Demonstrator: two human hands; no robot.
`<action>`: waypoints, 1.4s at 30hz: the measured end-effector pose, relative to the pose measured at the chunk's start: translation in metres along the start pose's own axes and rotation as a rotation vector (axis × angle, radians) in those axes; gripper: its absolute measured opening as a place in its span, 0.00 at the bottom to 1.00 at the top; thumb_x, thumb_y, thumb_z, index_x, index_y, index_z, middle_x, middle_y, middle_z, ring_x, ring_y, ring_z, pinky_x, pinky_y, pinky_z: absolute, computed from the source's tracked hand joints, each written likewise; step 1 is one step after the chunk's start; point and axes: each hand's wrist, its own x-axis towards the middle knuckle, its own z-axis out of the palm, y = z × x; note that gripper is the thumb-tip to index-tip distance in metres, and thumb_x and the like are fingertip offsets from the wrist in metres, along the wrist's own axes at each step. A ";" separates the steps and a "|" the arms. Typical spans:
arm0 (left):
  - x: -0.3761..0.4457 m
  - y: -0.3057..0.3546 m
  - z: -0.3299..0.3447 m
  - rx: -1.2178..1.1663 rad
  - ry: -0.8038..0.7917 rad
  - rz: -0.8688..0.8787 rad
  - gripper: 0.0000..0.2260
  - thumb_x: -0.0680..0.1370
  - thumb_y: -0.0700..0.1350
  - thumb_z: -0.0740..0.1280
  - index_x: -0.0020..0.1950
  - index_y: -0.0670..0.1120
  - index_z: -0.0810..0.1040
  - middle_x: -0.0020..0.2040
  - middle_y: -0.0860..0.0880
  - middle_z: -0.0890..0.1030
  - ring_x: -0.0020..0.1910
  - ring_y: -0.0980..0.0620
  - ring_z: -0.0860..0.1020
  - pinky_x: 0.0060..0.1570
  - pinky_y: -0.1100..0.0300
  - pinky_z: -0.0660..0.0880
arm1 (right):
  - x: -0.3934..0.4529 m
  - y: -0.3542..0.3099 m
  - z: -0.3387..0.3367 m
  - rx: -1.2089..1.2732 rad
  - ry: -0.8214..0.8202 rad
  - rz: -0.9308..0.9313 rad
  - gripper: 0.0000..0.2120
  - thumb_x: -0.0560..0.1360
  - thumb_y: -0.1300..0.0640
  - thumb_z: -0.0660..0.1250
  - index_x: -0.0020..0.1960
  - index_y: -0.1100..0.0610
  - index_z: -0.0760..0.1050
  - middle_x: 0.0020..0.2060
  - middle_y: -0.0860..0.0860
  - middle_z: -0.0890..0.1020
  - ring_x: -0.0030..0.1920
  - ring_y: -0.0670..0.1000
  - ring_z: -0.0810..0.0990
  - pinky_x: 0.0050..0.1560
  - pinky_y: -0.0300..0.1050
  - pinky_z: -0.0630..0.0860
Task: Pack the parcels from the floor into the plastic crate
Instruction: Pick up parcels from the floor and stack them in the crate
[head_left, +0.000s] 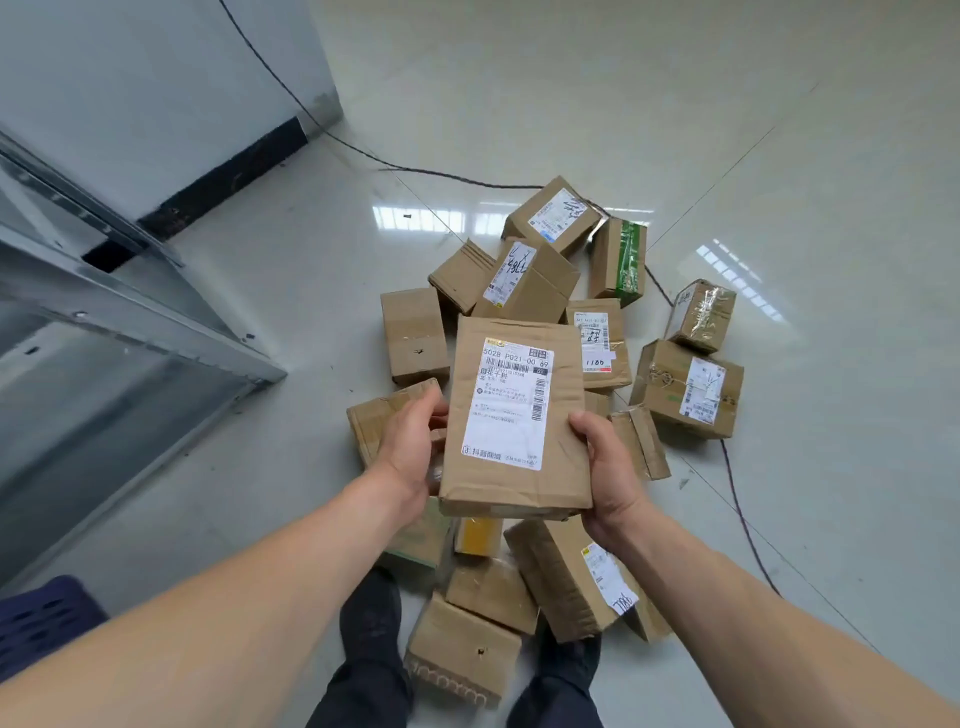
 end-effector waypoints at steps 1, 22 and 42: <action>-0.015 0.011 -0.004 -0.028 -0.007 0.016 0.16 0.83 0.54 0.57 0.45 0.45 0.76 0.36 0.51 0.82 0.41 0.49 0.79 0.37 0.58 0.73 | -0.015 -0.011 0.006 0.016 0.016 -0.033 0.46 0.58 0.39 0.74 0.69 0.61 0.70 0.64 0.64 0.79 0.61 0.66 0.81 0.39 0.48 0.80; -0.294 0.068 -0.096 -0.238 0.061 0.253 0.31 0.77 0.71 0.52 0.63 0.52 0.80 0.57 0.44 0.84 0.57 0.39 0.81 0.63 0.36 0.73 | -0.282 -0.085 0.100 -0.205 -0.361 -0.294 0.41 0.63 0.36 0.72 0.68 0.61 0.73 0.63 0.65 0.80 0.65 0.67 0.78 0.64 0.70 0.76; -0.469 -0.015 -0.271 -0.512 0.344 0.305 0.28 0.78 0.70 0.53 0.58 0.53 0.83 0.55 0.48 0.84 0.55 0.44 0.80 0.52 0.46 0.78 | -0.440 0.030 0.240 -0.501 -0.623 -0.289 0.28 0.63 0.34 0.68 0.55 0.52 0.82 0.58 0.58 0.84 0.64 0.63 0.79 0.68 0.67 0.71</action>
